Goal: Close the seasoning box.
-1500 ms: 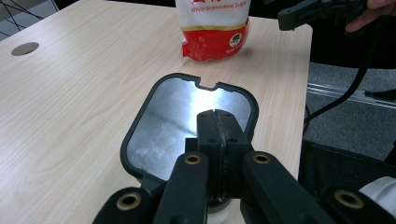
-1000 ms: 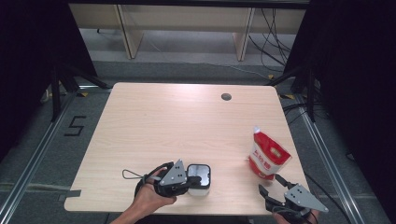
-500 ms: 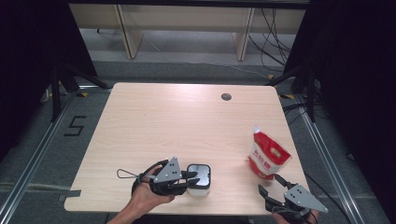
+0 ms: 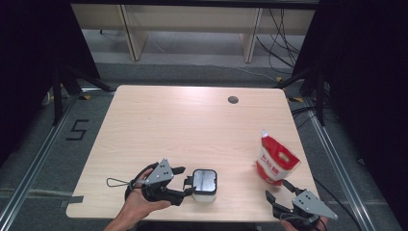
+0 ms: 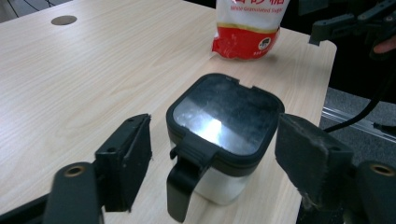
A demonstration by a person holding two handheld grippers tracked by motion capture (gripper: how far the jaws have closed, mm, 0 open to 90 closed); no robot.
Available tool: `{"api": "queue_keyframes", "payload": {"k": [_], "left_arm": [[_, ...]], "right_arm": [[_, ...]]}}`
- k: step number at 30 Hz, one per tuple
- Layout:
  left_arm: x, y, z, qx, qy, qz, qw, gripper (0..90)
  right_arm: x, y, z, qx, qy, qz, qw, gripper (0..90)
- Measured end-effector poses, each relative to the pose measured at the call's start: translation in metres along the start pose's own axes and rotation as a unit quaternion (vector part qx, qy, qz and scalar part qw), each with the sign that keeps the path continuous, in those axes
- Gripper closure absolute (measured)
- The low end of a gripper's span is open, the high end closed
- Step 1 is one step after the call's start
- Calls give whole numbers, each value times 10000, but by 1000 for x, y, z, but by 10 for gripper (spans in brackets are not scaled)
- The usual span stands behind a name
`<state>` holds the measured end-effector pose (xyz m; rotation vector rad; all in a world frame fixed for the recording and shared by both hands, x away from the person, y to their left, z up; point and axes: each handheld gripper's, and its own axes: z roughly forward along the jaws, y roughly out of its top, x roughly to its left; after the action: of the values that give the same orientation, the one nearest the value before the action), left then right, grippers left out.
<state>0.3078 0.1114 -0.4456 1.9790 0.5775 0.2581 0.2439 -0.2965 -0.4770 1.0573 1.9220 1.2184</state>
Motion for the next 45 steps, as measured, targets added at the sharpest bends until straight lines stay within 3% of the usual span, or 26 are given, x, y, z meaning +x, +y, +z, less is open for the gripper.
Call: {"api": "queue_keyframes", "payload": {"k": [3, 4, 6, 7, 8, 11, 13, 15, 20, 21, 23, 25, 26, 29, 32, 35, 41, 42, 45], "left_arm": [[2, -3, -4, 36, 19, 46, 10000, 217], [1, -5, -5, 72, 34, -60, 9999, 206], [4, -8, -8, 121, 52, -21, 9999, 196], [3, -10, -9, 125, 69, -130, 9998, 188], [5, -11, -10, 144, 59, -89, 9998, 183], [5, -16, -13, 193, 99, -222, 9995, 180], [6, -18, -15, 202, 97, -167, 9996, 180], [6, -20, -16, 185, 80, -250, 9995, 180], [6, -27, -17, 218, 68, -225, 9995, 180], [5, -30, -17, 282, 98, -381, 9988, 180], [8, -33, -18, 307, 59, -264, 9992, 180], [6, -36, -18, 259, 91, -457, 9986, 180], [8, -37, -21, 343, 112, -322, 9988, 181], [6, -41, -23, 330, 131, -483, 9982, 180], [6, -46, -26, 367, 143, -366, 9986, 180], [6, -51, -27, 475, 207, -376, 9980, 180], [3, -59, -31, 521, 180, -360, 9978, 180], [2, -60, -31, 528, 158, -462, 9974, 180], [3, -66, -31, 583, 204, -386, 9973, 173]], "right_arm": [[0, 0, 0, 1, 1, -9, 10000, 321], [0, 0, 0, -12, -7, -11, 10000, 320], [-1, 0, 0, -3, -26, -107, 9999, 320], [-1, 0, 0, -2, -23, -107, 9999, 319], [0, 0, -1, 31, -5, -53, 10000, 319], [0, 0, 0, 30, -8, -80, 10000, 319], [0, 0, 0, 5, 4, -74, 10000, 319], [5, 0, -2, 167, 7, 212, 9996, 318], [2, 1, 1, -12, 30, -132, 9999, 318], [3, 1, 0, 36, 47, -113, 9999, 318], [5, 1, 0, 84, 98, -50, 9999, 318], [5, 2, -1, 96, 79, -72, 9999, 318], [5, 2, -2, 130, 96, -72, 9998, 318], [7, 2, -1, 68, 157, -41, 9998, 315], [8, 2, -3, 61, 120, -128, 9998, 315], [11, 1, -4, 152, 256, 113, 9995, 311], [14, -1, -5, 205, 394, 55, 9990, 304], [18, -2, -7, 298, 352, 263, 9986, 303], [16, -2, -5, 276, 467, 43, 9985, 299]]}}
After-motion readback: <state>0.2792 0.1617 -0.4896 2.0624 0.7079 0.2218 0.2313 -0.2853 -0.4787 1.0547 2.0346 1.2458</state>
